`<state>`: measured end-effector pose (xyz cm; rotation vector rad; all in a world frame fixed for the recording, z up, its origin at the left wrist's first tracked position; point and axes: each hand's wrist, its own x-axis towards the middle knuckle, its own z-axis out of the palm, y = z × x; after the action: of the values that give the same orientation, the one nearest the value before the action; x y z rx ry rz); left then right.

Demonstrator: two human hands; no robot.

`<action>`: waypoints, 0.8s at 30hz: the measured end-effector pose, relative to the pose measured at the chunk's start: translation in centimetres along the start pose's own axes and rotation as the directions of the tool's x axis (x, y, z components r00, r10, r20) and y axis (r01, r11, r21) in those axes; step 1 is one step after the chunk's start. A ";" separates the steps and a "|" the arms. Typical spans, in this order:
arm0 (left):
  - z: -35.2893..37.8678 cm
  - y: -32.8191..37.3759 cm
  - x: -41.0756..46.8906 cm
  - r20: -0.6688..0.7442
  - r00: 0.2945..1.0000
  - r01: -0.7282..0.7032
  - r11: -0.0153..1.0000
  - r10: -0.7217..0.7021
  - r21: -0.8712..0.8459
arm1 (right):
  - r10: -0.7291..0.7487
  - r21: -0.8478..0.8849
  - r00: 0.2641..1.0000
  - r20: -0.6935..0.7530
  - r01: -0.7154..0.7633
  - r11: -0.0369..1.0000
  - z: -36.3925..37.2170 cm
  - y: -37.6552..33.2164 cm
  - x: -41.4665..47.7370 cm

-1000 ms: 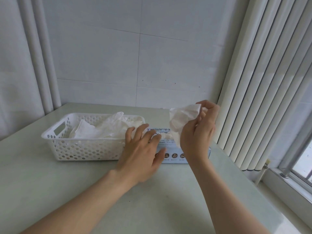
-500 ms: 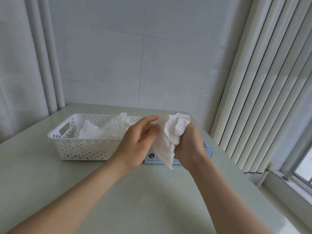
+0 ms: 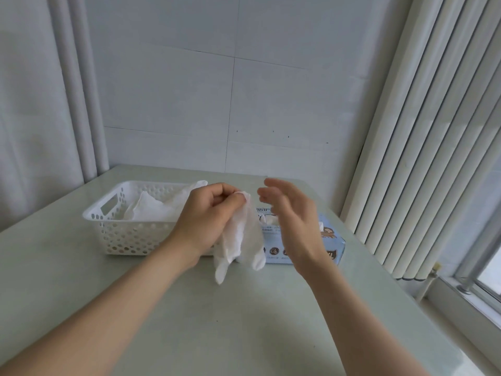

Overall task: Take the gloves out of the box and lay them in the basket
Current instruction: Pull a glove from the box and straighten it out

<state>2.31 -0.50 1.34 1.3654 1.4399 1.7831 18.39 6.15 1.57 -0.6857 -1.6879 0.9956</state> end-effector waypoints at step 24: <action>-4.7 0.0 1.5 0.136 0.982 0.140 0.987 -0.128 -0.083 | 0.587 0.314 0.806 0.080 -0.579 0.752 0.1 0.9 0.5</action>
<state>-2.51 -1.37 2.13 1.2816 1.3314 1.6238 18.06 7.00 1.03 -1.0267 -1.2465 1.6584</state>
